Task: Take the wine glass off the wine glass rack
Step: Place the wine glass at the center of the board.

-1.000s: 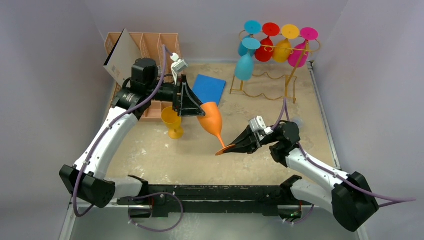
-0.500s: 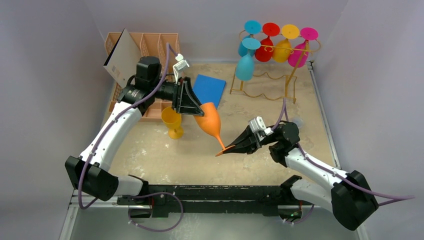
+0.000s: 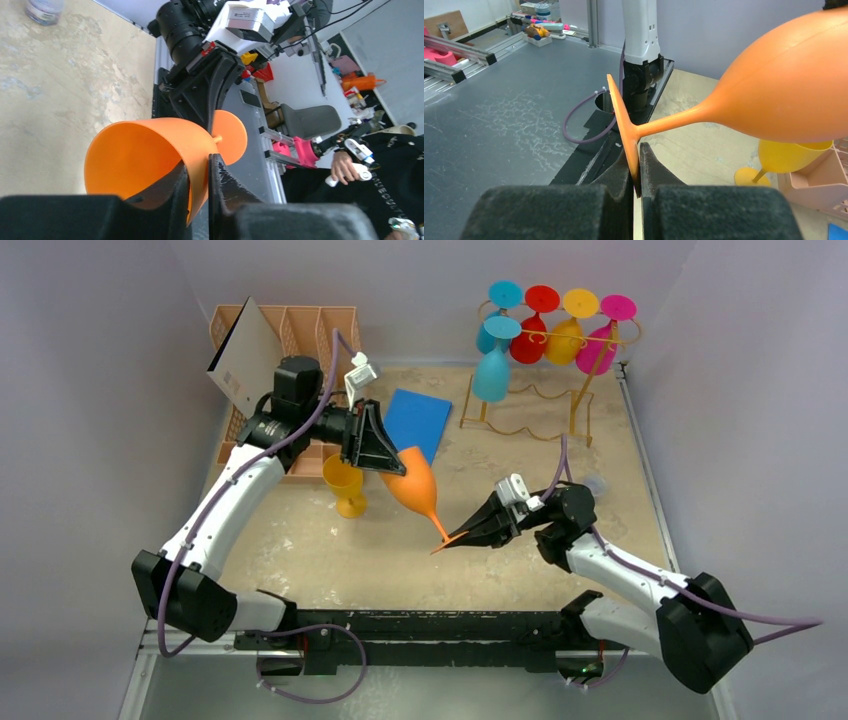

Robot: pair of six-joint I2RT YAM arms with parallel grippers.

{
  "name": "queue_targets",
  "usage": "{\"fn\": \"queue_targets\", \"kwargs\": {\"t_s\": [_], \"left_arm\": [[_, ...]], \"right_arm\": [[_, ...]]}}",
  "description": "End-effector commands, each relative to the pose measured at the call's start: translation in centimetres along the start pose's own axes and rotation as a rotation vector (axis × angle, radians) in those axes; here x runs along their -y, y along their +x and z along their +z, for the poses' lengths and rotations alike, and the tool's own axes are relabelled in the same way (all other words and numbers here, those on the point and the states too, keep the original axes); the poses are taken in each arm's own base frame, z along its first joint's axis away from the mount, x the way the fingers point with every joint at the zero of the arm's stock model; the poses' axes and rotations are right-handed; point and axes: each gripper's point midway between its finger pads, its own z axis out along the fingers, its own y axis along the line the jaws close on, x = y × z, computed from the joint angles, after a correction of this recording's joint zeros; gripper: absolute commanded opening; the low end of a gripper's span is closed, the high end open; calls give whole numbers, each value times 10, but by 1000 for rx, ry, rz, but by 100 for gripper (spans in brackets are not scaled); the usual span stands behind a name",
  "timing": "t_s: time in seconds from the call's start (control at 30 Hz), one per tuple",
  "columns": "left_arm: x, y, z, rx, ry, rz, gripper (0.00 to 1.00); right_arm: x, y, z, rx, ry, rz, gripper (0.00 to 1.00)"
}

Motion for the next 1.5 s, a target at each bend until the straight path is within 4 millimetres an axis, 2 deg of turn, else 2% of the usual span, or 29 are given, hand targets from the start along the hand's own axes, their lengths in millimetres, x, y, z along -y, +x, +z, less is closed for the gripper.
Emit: {"fn": "queue_targets", "kwargs": {"t_s": [0.0, 0.03, 0.2, 0.43, 0.53, 0.67, 1.2, 1.33, 1.47], "left_arm": [[25, 6, -2, -25, 88, 35, 5], [26, 6, -2, -24, 84, 35, 0], [29, 8, -3, -13, 56, 69, 0], [28, 7, -3, -4, 28, 78, 0], [33, 5, -4, -1, 29, 100, 0], [37, 3, -4, 0, 34, 120, 0], [27, 4, -4, 9, -20, 119, 0], [24, 5, -5, 14, -54, 121, 0], [25, 7, -8, 14, -111, 129, 0]], "right_arm": [[23, -11, 0, 50, 113, -20, 0], [23, -10, 0, 49, 115, -22, 0], [24, -7, -1, 46, 125, -16, 0], [24, -4, -2, 32, 138, -9, 15], [26, -5, -4, 31, 167, -10, 17], [24, -4, -6, 4, 179, -25, 28], [10, 12, -19, -164, 209, -16, 55], [17, 12, -23, -181, 262, -6, 59], [41, 7, -35, -228, 443, 63, 65]]}}
